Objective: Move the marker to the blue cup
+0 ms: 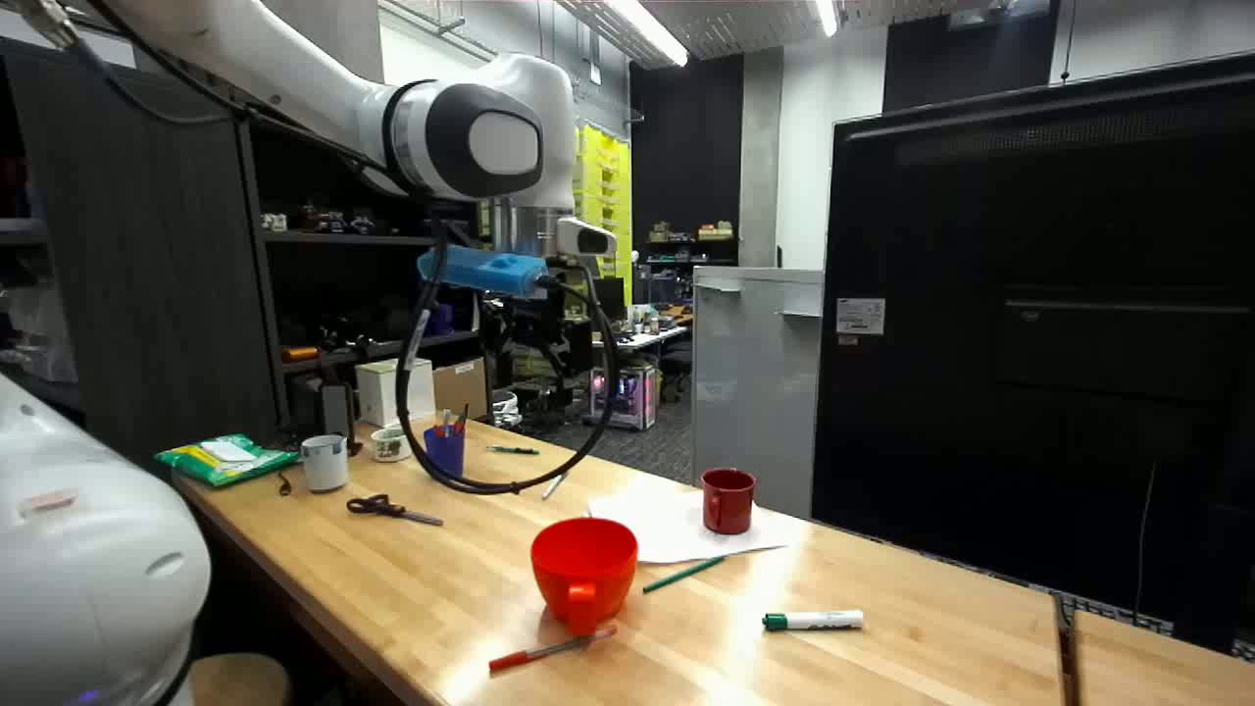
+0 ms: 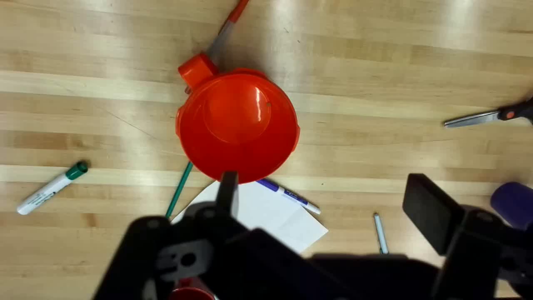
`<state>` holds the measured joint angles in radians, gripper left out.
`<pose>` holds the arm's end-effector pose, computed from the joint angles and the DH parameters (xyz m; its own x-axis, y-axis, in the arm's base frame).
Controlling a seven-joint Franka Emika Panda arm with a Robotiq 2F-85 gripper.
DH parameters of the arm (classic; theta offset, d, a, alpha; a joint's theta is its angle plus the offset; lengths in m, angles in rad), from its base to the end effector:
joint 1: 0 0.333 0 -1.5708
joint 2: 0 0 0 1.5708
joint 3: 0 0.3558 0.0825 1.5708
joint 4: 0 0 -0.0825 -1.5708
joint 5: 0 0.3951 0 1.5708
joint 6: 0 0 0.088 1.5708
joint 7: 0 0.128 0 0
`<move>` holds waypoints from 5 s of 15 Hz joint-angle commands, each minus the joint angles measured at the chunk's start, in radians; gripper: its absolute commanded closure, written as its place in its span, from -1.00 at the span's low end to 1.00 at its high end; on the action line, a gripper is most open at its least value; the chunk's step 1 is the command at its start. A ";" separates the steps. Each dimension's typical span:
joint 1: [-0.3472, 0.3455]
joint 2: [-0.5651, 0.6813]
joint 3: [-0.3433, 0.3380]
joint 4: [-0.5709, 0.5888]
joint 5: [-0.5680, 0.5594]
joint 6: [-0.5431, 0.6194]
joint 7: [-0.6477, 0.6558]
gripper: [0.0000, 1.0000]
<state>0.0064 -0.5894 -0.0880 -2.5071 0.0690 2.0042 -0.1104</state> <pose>0.3685 -0.0272 0.4976 0.9955 0.0102 0.0942 0.0200 -0.9944 -0.1037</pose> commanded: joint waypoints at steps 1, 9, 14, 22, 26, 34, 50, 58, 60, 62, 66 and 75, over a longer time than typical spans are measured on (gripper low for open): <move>-0.007 0.001 0.006 0.002 0.004 -0.003 -0.003 -1.00; -0.007 0.003 0.006 0.002 0.004 -0.003 -0.003 -1.00; -0.007 0.004 0.006 0.002 0.004 -0.003 -0.003 -1.00; -0.037 -0.004 -0.011 0.008 0.021 -0.010 0.041 -1.00; -0.116 0.015 -0.037 0.013 0.011 0.010 0.123 -1.00; -0.296 0.135 -0.021 0.013 -0.079 0.245 0.413 -1.00; -0.272 0.352 -0.081 0.099 -0.041 0.233 0.364 -1.00; -0.273 0.580 -0.120 0.233 -0.038 0.258 0.411 -1.00; -0.273 0.629 -0.132 0.258 -0.030 0.274 0.423 -1.00; -0.272 0.669 -0.142 0.278 -0.022 0.285 0.436 -1.00; -0.268 0.736 -0.153 0.308 0.018 0.305 0.468 -1.00; -0.261 0.774 -0.154 0.310 0.075 0.395 0.449 -1.00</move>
<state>-0.2673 0.1842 -0.2294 -2.1989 0.1414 2.4016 0.3409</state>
